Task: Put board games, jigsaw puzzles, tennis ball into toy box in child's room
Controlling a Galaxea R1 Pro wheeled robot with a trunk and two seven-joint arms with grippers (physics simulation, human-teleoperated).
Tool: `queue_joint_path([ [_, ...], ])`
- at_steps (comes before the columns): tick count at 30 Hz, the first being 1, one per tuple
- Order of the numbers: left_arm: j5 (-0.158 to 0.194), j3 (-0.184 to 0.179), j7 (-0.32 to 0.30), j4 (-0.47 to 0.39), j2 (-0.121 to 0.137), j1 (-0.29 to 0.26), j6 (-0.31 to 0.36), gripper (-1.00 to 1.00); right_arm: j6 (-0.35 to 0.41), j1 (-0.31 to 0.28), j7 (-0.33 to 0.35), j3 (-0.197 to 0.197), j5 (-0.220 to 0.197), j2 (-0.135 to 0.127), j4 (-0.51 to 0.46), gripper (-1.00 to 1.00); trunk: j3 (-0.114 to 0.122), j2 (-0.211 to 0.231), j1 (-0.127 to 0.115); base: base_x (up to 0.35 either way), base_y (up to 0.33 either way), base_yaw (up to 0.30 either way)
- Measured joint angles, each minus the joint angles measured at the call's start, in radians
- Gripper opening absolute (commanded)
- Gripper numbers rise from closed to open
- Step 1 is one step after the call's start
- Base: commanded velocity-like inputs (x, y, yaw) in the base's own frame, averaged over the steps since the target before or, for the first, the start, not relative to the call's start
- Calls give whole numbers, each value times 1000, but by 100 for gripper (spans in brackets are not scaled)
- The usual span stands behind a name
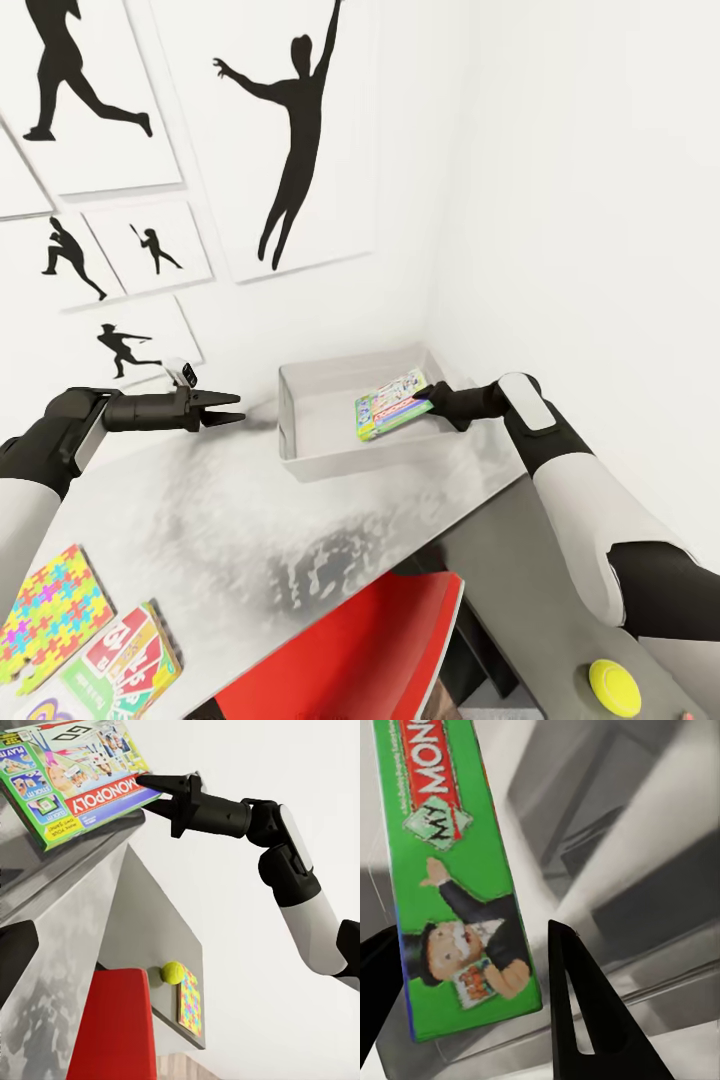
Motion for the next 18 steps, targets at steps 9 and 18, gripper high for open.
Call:
queue_joint_path([
  [9, 1, 0, 0, 0, 0, 0, 0, 100, 4, -20, -60, 0, 1, 2, -3, -100, -15, 0, 0, 0, 0, 0],
  [18, 1, 0, 0, -3, 1, 0, 0, 100, 4, -43, -79, 0, -2, 4, -43, -100, -30, 0, 0, 0, 0, 0],
])
